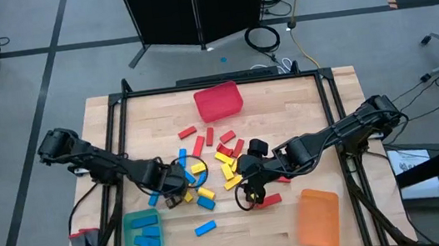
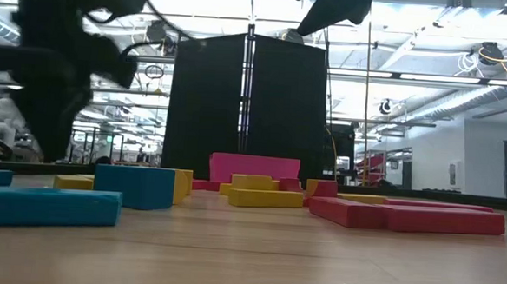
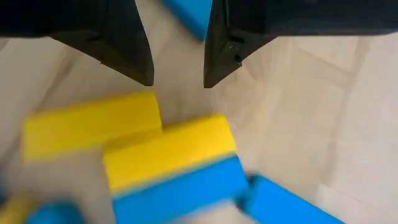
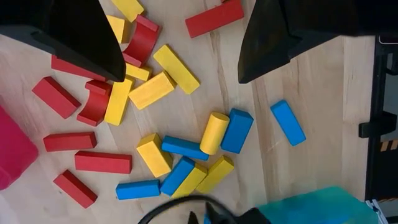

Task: Sort blocks
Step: Put the blue block into the green bin

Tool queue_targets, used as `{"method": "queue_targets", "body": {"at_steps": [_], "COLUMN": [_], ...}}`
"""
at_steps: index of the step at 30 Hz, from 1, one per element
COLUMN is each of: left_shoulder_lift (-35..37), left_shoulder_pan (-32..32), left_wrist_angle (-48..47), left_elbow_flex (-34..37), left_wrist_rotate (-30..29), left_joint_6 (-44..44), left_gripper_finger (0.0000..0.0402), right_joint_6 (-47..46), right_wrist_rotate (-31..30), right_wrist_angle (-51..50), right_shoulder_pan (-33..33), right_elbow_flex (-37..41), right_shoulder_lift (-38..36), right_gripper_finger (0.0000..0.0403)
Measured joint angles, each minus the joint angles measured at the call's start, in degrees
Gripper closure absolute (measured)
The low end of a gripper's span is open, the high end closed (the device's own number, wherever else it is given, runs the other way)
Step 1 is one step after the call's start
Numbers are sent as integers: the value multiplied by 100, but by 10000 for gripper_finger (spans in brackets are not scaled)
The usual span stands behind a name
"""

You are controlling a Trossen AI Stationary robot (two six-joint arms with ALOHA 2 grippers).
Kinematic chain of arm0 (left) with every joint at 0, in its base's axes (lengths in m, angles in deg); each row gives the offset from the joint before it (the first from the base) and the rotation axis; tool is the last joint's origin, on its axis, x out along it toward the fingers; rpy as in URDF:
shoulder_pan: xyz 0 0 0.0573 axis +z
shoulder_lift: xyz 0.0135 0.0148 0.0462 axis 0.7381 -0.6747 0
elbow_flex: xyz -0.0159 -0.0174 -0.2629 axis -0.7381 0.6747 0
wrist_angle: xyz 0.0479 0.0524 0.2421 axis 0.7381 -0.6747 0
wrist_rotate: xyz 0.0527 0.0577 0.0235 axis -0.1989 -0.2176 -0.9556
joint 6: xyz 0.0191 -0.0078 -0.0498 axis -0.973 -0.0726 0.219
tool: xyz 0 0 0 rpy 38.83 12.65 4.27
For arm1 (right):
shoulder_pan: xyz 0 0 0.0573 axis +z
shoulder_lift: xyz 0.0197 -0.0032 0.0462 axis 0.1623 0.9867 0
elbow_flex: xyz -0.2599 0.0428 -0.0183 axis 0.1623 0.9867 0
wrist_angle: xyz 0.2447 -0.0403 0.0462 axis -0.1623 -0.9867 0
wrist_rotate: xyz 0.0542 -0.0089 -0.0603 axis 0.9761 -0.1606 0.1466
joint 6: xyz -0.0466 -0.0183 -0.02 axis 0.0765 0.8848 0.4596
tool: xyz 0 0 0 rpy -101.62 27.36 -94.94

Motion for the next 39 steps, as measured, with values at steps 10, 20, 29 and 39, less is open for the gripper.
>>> {"method": "queue_targets", "body": {"at_steps": [10, 20, 29, 39], "left_shoulder_lift": [7, 10, 13, 15], "left_shoulder_pan": [-44, -166, -472, -379], "left_wrist_angle": [-1133, -1074, -1190, -1174], "left_elbow_flex": [-204, -171, -148, -85], "left_wrist_rotate": [129, 974, 1177, 1125], "left_joint_6": [2338, 2903, 3272, 3451], "left_gripper_finger": [256, 256, 238, 149], "right_joint_6": [150, 263, 360, 562], "right_wrist_rotate": [14, 17, 20, 45], "right_wrist_angle": [0, -22, -47, -46], "right_shoulder_pan": [0, 0, 0, 0], "right_elbow_flex": [0, 0, 0, 0], "right_shoulder_lift": [1, 0, 2, 2], "right_gripper_finger": [96, 97, 96, 96]}}
